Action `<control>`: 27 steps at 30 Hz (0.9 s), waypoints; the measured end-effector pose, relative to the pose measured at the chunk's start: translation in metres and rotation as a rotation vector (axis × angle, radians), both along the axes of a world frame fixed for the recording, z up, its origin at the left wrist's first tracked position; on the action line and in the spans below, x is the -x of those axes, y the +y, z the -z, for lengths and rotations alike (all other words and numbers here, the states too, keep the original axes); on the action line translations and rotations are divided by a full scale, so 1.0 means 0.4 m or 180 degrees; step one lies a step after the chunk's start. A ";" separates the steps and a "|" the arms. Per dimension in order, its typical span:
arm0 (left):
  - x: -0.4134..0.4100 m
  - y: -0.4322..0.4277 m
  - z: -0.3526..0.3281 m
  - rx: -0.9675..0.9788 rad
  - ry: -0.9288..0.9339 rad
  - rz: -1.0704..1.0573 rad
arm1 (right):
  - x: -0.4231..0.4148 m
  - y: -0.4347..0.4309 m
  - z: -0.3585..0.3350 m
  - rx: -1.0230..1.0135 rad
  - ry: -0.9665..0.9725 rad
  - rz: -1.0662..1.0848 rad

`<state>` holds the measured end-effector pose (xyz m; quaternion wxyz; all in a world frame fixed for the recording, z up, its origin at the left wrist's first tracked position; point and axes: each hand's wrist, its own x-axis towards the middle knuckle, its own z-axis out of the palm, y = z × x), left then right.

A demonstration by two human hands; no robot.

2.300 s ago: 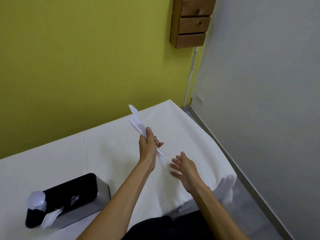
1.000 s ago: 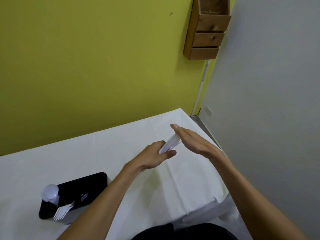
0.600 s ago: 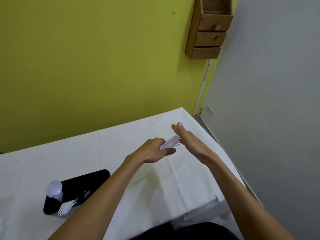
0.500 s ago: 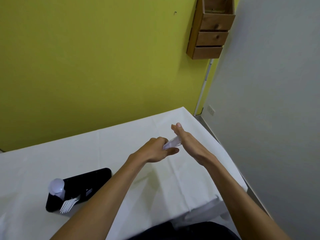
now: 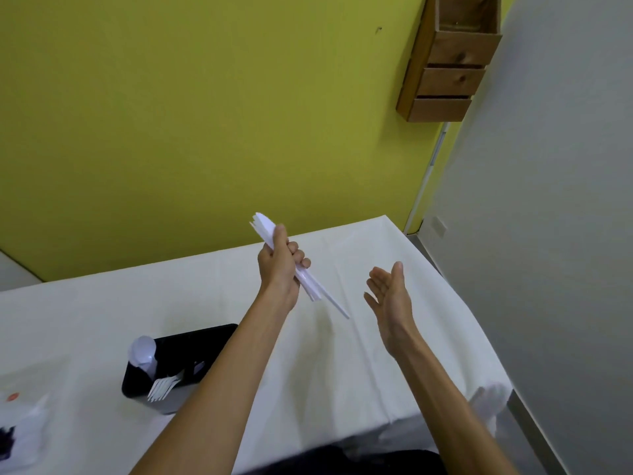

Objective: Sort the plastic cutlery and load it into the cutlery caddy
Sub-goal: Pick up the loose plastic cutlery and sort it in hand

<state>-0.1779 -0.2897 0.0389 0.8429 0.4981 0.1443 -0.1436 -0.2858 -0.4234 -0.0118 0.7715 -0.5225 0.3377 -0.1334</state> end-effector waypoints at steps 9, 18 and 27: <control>0.084 -0.051 0.015 0.0453 0.0291 -0.0220 | -0.036 0.106 -0.033 -0.0523 -0.0156 0.0477; 0.112 -0.048 -0.002 0.0428 0.0035 0.0140 | -0.039 0.110 -0.018 -0.0071 0.0287 0.0281; 0.076 0.027 0.013 -0.0445 -0.0446 0.1073 | -0.055 0.048 -0.056 0.0561 0.0010 0.0146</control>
